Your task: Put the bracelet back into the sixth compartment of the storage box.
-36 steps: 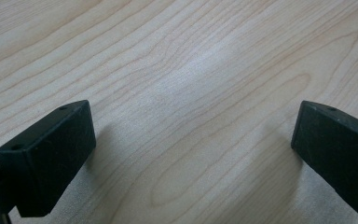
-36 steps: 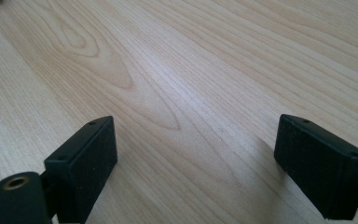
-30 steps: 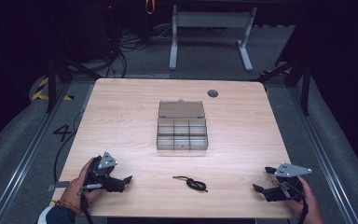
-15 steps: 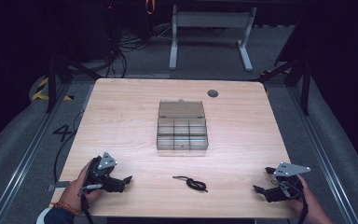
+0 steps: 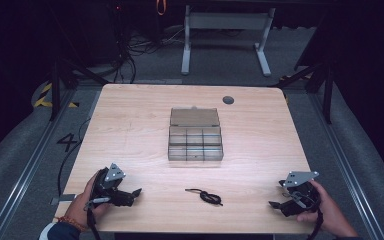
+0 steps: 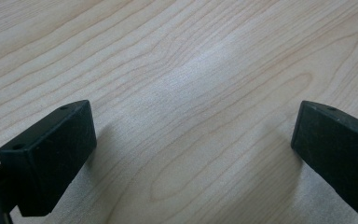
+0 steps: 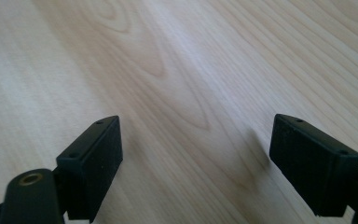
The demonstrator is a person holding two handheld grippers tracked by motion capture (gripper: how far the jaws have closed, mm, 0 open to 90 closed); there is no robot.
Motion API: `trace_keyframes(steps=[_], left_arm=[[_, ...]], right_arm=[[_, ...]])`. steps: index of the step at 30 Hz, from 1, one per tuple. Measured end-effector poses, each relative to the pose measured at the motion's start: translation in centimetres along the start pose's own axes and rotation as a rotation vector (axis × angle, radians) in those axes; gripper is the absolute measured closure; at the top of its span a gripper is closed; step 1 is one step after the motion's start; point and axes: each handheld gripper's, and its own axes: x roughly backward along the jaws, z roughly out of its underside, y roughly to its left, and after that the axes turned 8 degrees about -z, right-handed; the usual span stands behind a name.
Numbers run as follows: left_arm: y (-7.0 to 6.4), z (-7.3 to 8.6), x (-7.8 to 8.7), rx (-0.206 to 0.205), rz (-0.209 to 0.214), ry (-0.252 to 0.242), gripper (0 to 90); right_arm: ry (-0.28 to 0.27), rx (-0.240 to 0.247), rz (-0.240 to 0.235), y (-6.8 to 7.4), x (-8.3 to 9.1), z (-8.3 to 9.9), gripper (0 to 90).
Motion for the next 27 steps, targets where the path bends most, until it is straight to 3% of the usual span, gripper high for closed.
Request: trace_keyframes(steps=[2, 6, 10, 16, 27], left_arm=[[0.0, 0.0, 0.0, -0.001, 0.000, 0.000, 0.3], [0.0, 0.0, 0.0, 0.000, 0.000, 0.000, 0.3], [0.0, 0.0, 0.0, 0.000, 0.000, 0.000, 0.3], [0.0, 0.0, 0.0, -0.003, 0.002, 0.000, 0.3], [0.0, 0.0, 0.0, -0.003, 0.003, 0.000, 0.3]], right_arm=[[-0.022, 0.018, -0.011, 0.1, 0.2, -0.4, 23.1], [-0.041, 0.012, -0.033, 0.0, 0.4, -1.1, 24.2], [-0.035, 0.036, -0.053, 0.4, 0.7, -2.7, 24.1], [0.007, 0.085, -0.092, 1.4, 0.5, -5.4, 24.1], [0.094, 0.192, -0.152, 3.4, -1.9, -9.5, 25.4]])
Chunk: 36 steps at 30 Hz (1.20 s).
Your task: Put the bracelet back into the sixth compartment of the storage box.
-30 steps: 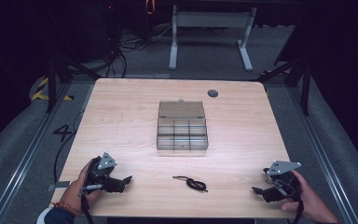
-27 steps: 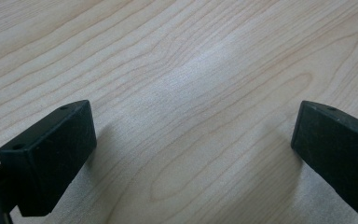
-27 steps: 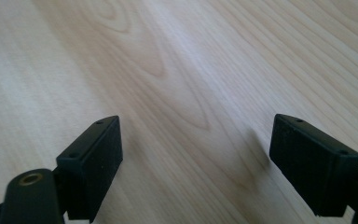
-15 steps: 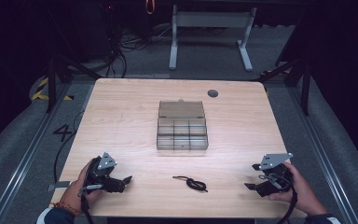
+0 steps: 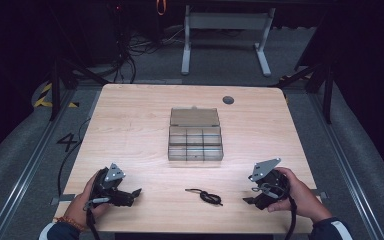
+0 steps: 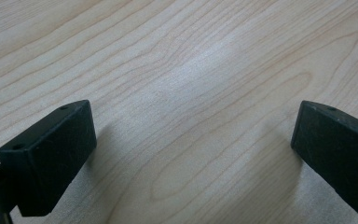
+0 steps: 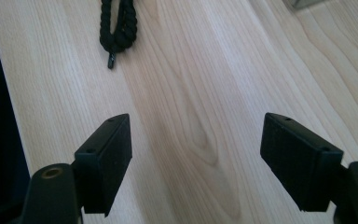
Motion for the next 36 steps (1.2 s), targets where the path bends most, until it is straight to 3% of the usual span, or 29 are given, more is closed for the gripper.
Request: trace_keyframes(steps=[7, 18, 20, 23, 36], left_arm=[[0.0, 0.0, 0.0, 0.000, 0.000, 0.000, 0.3], [0.0, 0.0, 0.0, 0.000, 0.000, 0.000, 0.3], [0.0, 0.0, 0.0, 0.000, 0.000, 0.000, 0.3], [0.0, 0.0, 0.0, 0.000, 0.000, 0.000, 0.3], [0.0, 0.0, 0.0, -0.001, 0.003, -0.001, 0.2]], right_arm=[[0.005, 0.032, -0.030, 0.3, -1.0, -2.1, 26.7], [0.089, 0.102, -0.089, 1.4, -3.9, -5.1, 31.5], [0.099, 0.097, -0.091, 1.6, -4.2, -5.4, 32.6], [0.110, 0.134, -0.110, 1.9, -4.7, -6.1, 34.9], [0.162, 0.148, -0.125, 2.6, -7.0, -8.4, 43.3]])
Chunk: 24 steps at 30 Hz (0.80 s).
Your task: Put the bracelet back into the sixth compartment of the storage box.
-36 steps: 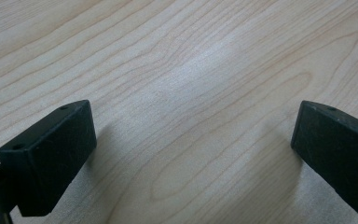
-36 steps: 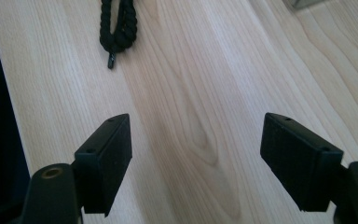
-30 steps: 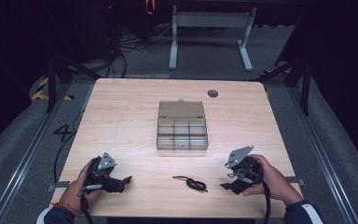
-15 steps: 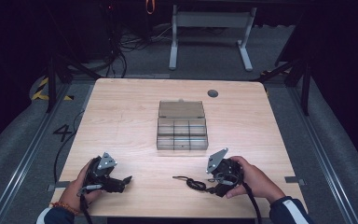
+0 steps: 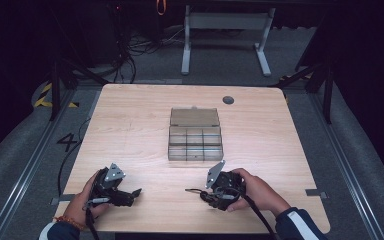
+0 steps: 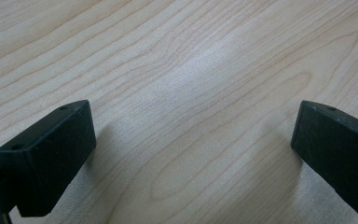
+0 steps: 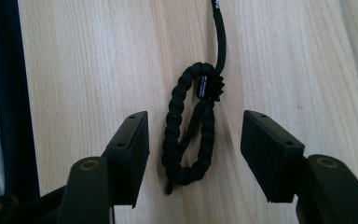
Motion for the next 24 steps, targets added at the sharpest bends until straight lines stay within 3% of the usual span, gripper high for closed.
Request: trace_keyframes(steps=[8, 17, 24], left_arm=[[0.01, 0.00, 0.00, 0.000, 0.000, 0.000, 0.2], [0.05, 0.02, 0.00, -0.003, 0.005, -0.001, 0.2], [0.05, 0.02, 0.00, -0.004, 0.005, -0.001, 0.2]], right_arm=[[0.007, -0.001, -0.003, -0.27, -0.94, -0.31, 51.5], [-0.004, 0.021, 0.024, 0.18, -0.96, -0.27, 70.1], [-0.004, 0.033, 0.019, 0.24, -0.89, -0.11, 74.9]])
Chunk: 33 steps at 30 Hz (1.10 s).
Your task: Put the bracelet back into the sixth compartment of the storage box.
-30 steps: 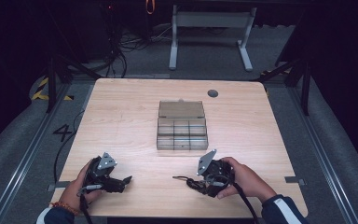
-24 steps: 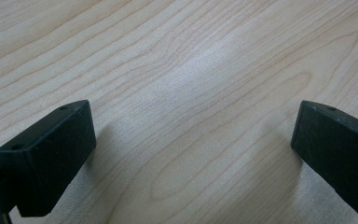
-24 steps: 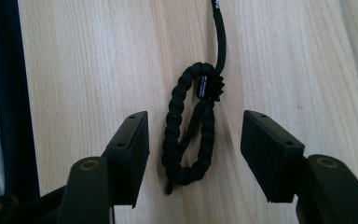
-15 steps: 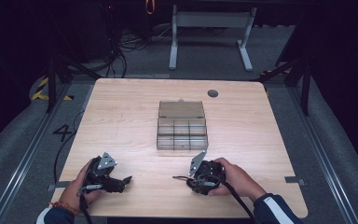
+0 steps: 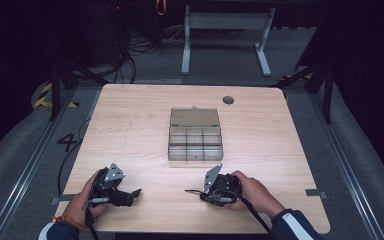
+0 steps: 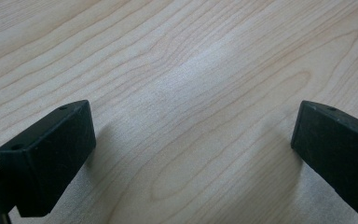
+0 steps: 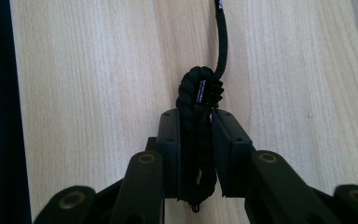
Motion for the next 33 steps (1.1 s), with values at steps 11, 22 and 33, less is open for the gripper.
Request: trace_keyframes(steps=[11, 22, 33], left_arm=[[0.1, 0.0, 0.0, -0.005, 0.004, 0.000, 0.2], [0.1, 0.0, 0.1, -0.011, 0.008, 0.001, 0.1], [0.1, 0.1, 0.1, 0.001, 0.001, 0.003, 0.2]], right_arm=[[0.013, 0.008, 0.003, 0.3, 0.3, 0.3, 75.4], [-0.031, -0.005, 0.026, -0.3, 1.9, 1.2, 75.4], [-0.066, -0.018, 0.055, -0.9, 3.5, 2.2, 75.4]])
